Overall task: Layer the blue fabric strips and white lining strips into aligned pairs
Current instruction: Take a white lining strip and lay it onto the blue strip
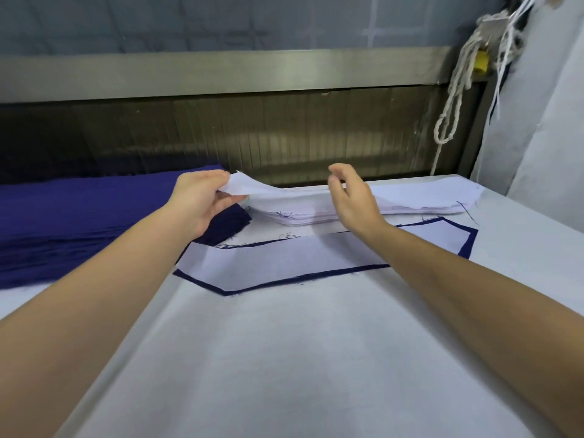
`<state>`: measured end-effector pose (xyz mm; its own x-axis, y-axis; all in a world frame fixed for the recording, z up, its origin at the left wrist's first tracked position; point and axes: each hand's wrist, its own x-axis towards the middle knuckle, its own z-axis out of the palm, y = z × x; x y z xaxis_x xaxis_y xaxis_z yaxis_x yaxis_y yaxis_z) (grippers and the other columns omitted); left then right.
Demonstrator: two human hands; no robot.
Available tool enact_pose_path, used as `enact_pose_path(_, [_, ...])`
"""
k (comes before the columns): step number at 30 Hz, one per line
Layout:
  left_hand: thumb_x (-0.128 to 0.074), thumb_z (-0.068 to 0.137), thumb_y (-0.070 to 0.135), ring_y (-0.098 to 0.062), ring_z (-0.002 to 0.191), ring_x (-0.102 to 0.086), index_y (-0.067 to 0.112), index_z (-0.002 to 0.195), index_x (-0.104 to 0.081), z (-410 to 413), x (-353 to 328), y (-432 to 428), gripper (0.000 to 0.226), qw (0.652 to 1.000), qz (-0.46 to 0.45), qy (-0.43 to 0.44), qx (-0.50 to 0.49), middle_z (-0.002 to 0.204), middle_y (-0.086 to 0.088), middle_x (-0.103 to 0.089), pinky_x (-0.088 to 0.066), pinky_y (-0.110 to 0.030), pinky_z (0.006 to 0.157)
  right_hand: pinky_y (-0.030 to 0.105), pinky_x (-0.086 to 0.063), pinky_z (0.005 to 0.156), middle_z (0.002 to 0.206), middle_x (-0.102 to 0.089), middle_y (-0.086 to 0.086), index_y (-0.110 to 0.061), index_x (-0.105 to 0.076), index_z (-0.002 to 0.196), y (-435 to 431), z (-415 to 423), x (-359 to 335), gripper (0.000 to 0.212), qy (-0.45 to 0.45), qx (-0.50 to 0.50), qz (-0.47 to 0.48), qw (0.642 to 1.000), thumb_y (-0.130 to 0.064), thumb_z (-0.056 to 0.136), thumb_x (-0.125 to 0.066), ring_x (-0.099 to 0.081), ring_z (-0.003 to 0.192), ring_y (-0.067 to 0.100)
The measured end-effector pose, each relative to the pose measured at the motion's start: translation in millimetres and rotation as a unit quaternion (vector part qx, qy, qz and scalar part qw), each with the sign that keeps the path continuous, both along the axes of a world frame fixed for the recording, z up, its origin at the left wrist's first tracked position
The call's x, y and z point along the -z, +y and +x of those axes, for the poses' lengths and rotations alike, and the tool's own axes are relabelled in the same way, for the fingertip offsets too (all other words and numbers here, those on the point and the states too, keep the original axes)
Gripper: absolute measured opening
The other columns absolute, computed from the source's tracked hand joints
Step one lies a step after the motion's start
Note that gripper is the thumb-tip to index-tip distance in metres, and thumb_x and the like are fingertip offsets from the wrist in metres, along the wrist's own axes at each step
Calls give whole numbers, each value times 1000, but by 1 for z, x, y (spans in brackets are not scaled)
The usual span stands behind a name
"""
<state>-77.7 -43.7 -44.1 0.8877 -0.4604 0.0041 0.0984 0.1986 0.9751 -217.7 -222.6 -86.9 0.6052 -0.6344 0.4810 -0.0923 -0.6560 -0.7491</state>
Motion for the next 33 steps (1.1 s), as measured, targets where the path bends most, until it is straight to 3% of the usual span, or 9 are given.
enact_pose_path(3, [-57,88,-6,-20,85,-65,-4,108,-59,4,5,19,20,999,17,-30,-5,98,-10,-59,-57,-22,59,25,-35,90,128,-55,3,-12,-47,131,-23,-16,5,36,46,39,-6,998,-27,100,-35,-51,111,18])
enact_pose_path(7, [-58,86,-10,-18,84,-62,2,123,-55,4,10,38,39,996,74,-58,-3,103,-11,-56,-56,-19,56,25,-37,80,108,-55,2,-10,-52,123,-42,-30,6,31,39,71,49,996,-23,99,-37,-47,94,15])
enact_pose_path(10, [-58,83,-12,-20,80,-62,9,118,-57,1,13,47,41,992,97,-85,2,106,-13,-54,-57,-22,56,20,-39,73,104,-56,1,-12,-57,116,-49,-40,4,24,24,88,62,994,-16,96,-44,-50,93,15])
enact_pose_path(14, [-60,82,-12,-19,70,-64,13,118,-57,-4,17,58,44,982,142,-126,26,98,-13,-54,-57,-23,58,23,-42,75,100,-63,0,-16,-64,93,-48,-54,3,14,27,89,47,995,-8,89,-53,-56,94,15])
enact_pose_path(21, [-59,89,3,-14,55,-67,11,105,-66,-15,36,76,19,954,227,-190,47,81,-5,-64,-57,-22,54,22,-40,78,85,-65,-1,-16,-67,77,-44,-93,7,22,102,92,-21,990,3,81,-55,-56,86,15])
enact_pose_path(25, [-58,91,12,-26,61,-65,16,91,-69,-15,44,82,12,945,224,-240,-2,81,-11,-65,-48,-28,56,9,-39,63,72,-64,-8,-18,-67,72,-46,-106,6,27,108,101,-13,989,6,79,-53,-55,70,2])
enact_pose_path(27, [-58,91,11,-20,55,-62,20,84,-69,-12,45,86,15,939,219,-265,-23,81,-9,-64,-44,-30,56,17,-42,69,69,-63,-9,-19,-66,70,-48,-109,4,29,118,92,-11,989,6,78,-54,-56,69,4])
enact_pose_path(30, [-59,89,5,-6,45,-56,19,80,-68,-11,51,93,18,925,228,-305,-19,79,-2,-63,-42,-14,42,27,-47,79,69,-64,-6,-24,-65,67,-52,-111,2,32,145,101,-41,983,4,78,-55,-60,76,15])
enact_pose_path(33, [-63,85,5,-17,60,-57,22,81,-67,-8,56,97,17,902,269,-338,-2,79,2,-63,-46,-23,56,31,-49,79,76,-66,-1,-23,-66,69,-58,-115,3,29,162,115,-38,979,1,80,-55,-59,80,18])
